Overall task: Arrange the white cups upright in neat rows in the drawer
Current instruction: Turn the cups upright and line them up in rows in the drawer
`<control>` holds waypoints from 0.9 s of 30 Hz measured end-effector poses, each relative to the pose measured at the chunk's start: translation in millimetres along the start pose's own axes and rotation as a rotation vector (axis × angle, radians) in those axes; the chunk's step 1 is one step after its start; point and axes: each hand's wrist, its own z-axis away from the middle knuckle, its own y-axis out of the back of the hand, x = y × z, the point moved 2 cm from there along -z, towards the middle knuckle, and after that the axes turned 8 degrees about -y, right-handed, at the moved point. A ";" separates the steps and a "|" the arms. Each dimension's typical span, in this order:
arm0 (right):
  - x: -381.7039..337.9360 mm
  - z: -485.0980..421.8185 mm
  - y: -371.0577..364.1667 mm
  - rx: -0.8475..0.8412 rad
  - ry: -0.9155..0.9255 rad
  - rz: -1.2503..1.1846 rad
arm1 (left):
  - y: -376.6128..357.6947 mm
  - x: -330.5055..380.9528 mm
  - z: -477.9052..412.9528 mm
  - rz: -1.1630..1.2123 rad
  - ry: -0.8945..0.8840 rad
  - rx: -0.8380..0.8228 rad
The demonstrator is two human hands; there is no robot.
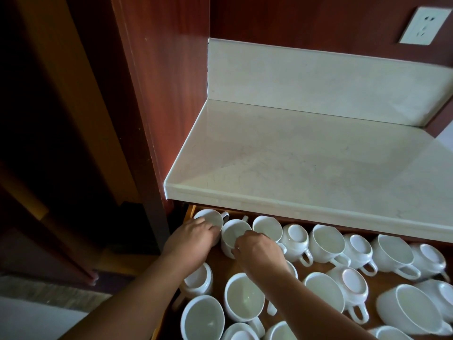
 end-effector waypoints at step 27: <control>102.9 39.4 46.7 0.027 -0.270 -0.204 | 6.7 67.2 -35.6 0.195 -0.254 0.183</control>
